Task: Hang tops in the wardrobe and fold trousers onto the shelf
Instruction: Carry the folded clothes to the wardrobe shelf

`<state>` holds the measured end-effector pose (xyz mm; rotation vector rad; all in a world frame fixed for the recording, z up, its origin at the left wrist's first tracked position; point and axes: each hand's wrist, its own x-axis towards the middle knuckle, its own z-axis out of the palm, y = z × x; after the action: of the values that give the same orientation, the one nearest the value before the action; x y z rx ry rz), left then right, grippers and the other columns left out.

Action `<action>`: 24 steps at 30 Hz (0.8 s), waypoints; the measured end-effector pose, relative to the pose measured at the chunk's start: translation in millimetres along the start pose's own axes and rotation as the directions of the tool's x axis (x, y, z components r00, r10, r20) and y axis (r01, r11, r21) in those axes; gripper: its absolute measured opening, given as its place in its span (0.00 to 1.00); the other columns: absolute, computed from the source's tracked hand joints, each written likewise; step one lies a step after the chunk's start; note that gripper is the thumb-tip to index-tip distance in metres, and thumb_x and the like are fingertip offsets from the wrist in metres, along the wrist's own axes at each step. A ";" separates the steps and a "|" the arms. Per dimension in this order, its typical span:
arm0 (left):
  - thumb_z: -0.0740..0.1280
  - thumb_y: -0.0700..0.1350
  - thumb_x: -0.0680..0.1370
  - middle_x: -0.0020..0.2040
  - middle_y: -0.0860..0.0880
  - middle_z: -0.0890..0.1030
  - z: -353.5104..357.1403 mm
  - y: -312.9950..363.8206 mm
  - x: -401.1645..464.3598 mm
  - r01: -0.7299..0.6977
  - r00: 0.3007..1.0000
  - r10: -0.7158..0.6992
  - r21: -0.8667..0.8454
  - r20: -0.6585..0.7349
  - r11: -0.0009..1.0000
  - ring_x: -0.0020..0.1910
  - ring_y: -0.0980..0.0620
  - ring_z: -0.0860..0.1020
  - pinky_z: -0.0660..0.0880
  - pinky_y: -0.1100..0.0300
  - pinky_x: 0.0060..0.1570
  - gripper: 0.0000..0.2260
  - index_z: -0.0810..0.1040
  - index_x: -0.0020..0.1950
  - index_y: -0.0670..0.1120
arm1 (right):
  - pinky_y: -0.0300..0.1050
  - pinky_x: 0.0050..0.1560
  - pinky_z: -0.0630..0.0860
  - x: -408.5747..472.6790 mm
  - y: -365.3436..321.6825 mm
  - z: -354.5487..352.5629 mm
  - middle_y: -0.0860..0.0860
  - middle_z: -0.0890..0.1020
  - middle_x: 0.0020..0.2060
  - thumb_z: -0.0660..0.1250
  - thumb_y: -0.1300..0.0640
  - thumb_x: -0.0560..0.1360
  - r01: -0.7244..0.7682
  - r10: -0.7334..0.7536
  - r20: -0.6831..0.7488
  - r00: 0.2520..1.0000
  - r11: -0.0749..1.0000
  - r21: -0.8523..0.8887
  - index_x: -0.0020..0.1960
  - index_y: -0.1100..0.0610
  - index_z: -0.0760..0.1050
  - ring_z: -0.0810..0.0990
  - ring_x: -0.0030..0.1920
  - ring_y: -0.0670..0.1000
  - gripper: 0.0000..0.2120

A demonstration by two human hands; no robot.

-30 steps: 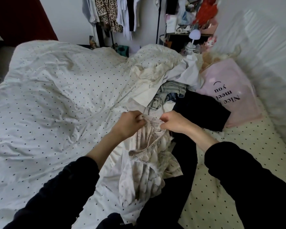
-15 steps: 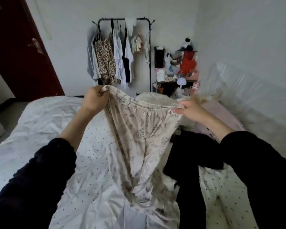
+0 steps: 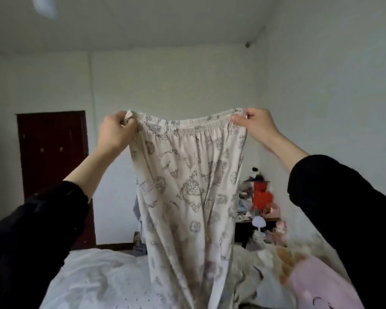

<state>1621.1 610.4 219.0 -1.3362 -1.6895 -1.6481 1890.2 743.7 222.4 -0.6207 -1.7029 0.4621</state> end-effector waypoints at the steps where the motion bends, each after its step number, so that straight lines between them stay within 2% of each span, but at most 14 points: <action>1: 0.60 0.42 0.77 0.32 0.47 0.70 -3.7 6.0 11.2 -0.028 0.999 0.027 -0.042 -0.029 0.999 0.31 0.52 0.66 0.62 0.63 0.28 0.08 0.74 0.40 0.41 | 0.37 0.25 0.53 9.3 -9.5 -4.1 0.47 0.59 0.28 0.71 0.56 0.73 0.044 -0.044 -0.042 0.998 0.999 0.014 0.30 0.53 0.58 0.57 0.28 0.46 0.23; 3: 0.60 0.44 0.77 0.32 0.49 0.69 -11.3 16.4 31.3 -0.058 0.998 0.052 -0.198 -0.036 0.978 0.32 0.53 0.65 0.62 0.64 0.29 0.08 0.73 0.40 0.43 | 0.38 0.27 0.52 25.9 -22.9 -12.4 0.48 0.59 0.28 0.71 0.55 0.74 0.125 -0.124 -0.096 0.988 0.992 0.002 0.30 0.53 0.58 0.56 0.29 0.46 0.23; 5: 0.61 0.43 0.78 0.37 0.47 0.69 -17.6 21.7 43.9 -0.038 0.998 0.052 -0.309 0.038 0.950 0.38 0.52 0.66 0.62 0.60 0.34 0.07 0.74 0.42 0.43 | 0.42 0.30 0.53 37.7 -27.0 -19.4 0.48 0.60 0.29 0.71 0.53 0.73 0.163 -0.168 -0.083 0.982 0.984 -0.069 0.32 0.54 0.61 0.57 0.29 0.47 0.20; 7: 0.63 0.41 0.79 0.39 0.47 0.72 -23.5 24.5 50.8 -0.041 0.993 0.076 -0.328 0.095 0.944 0.38 0.53 0.68 0.64 0.61 0.37 0.06 0.77 0.46 0.41 | 0.44 0.32 0.53 46.4 -27.7 -25.2 0.50 0.62 0.30 0.73 0.51 0.71 0.197 -0.206 -0.070 0.976 0.973 -0.116 0.36 0.58 0.67 0.59 0.31 0.48 0.17; 9: 0.64 0.41 0.78 0.39 0.47 0.73 -28.1 28.1 59.5 -0.064 0.992 0.098 -0.347 0.081 0.936 0.35 0.55 0.69 0.66 0.62 0.36 0.05 0.77 0.47 0.40 | 0.45 0.33 0.54 56.2 -29.5 -28.8 0.53 0.64 0.31 0.73 0.50 0.71 0.238 -0.248 -0.090 0.965 0.965 -0.105 0.39 0.61 0.71 0.60 0.32 0.50 0.17; 12: 0.65 0.41 0.77 0.40 0.45 0.71 -28.0 29.9 69.5 -0.038 0.993 0.069 -0.292 0.096 0.956 0.38 0.52 0.68 0.64 0.59 0.37 0.04 0.76 0.45 0.42 | 0.44 0.37 0.58 65.7 -29.3 -27.1 0.53 0.70 0.36 0.73 0.50 0.71 0.237 -0.241 -0.061 0.968 0.969 -0.070 0.42 0.71 0.72 0.65 0.36 0.51 0.23; 14: 0.65 0.41 0.77 0.40 0.45 0.72 -23.7 26.7 68.9 -0.005 0.992 0.035 -0.235 0.124 0.972 0.40 0.51 0.69 0.65 0.59 0.36 0.03 0.77 0.45 0.42 | 0.43 0.36 0.59 65.4 -23.3 -23.2 0.53 0.70 0.35 0.73 0.50 0.71 0.160 -0.160 0.008 0.987 0.984 -0.079 0.41 0.69 0.72 0.66 0.36 0.50 0.22; 16: 0.65 0.40 0.77 0.40 0.45 0.73 -18.3 20.6 63.1 0.044 0.988 -0.008 -0.236 0.155 0.971 0.40 0.51 0.71 0.67 0.61 0.35 0.03 0.78 0.46 0.42 | 0.42 0.33 0.59 57.1 -14.2 -19.4 0.53 0.70 0.32 0.73 0.52 0.71 0.061 -0.056 0.083 0.995 0.997 -0.049 0.37 0.61 0.71 0.67 0.33 0.49 0.15; 18: 0.65 0.40 0.78 0.39 0.46 0.75 -10.4 8.9 54.7 0.134 0.971 -0.088 -0.204 0.220 0.970 0.37 0.52 0.72 0.70 0.61 0.38 0.04 0.78 0.45 0.43 | 0.37 0.33 0.66 44.0 -6.1 -14.6 0.47 0.77 0.27 0.72 0.56 0.73 -0.050 0.041 0.143 0.989 0.997 0.063 0.33 0.59 0.71 0.74 0.29 0.44 0.14; 19: 0.65 0.41 0.78 0.38 0.46 0.75 -6.6 4.3 51.6 0.183 0.955 -0.136 -0.164 0.264 0.969 0.34 0.52 0.71 0.69 0.60 0.37 0.04 0.78 0.44 0.43 | 0.36 0.35 0.69 39.5 -2.9 -12.4 0.45 0.79 0.28 0.71 0.57 0.73 -0.104 0.082 0.181 0.980 0.988 0.115 0.34 0.56 0.73 0.76 0.30 0.42 0.11; 21: 0.65 0.43 0.78 0.33 0.46 0.71 3.0 -10.7 40.0 0.262 0.912 -0.238 -0.028 0.335 0.965 0.29 0.51 0.66 0.64 0.61 0.30 0.09 0.74 0.38 0.43 | 0.38 0.40 0.72 26.3 9.4 -3.6 0.48 0.81 0.35 0.71 0.57 0.73 -0.240 0.195 0.265 0.944 0.959 0.150 0.40 0.56 0.76 0.78 0.36 0.45 0.05; 23: 0.64 0.44 0.78 0.28 0.47 0.68 10.1 -25.4 20.5 0.313 0.872 -0.330 0.108 0.362 0.944 0.25 0.50 0.63 0.60 0.64 0.24 0.12 0.71 0.34 0.43 | 0.40 0.39 0.72 10.6 29.5 7.6 0.51 0.81 0.39 0.72 0.57 0.72 -0.355 0.315 0.304 0.899 0.931 0.085 0.44 0.58 0.76 0.78 0.38 0.48 0.06; 24: 0.64 0.44 0.77 0.29 0.46 0.69 16.2 -35.8 4.3 0.355 0.834 -0.391 0.165 0.390 0.920 0.25 0.50 0.64 0.61 0.66 0.23 0.11 0.71 0.35 0.42 | 0.40 0.38 0.72 -3.1 43.3 15.9 0.52 0.81 0.39 0.72 0.57 0.72 -0.404 0.375 0.306 0.875 0.914 0.036 0.44 0.59 0.76 0.78 0.38 0.48 0.07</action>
<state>1594.2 632.8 200.7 -1.4613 -2.3776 -1.5310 1881.9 775.9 190.3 -0.8625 -1.8211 0.9631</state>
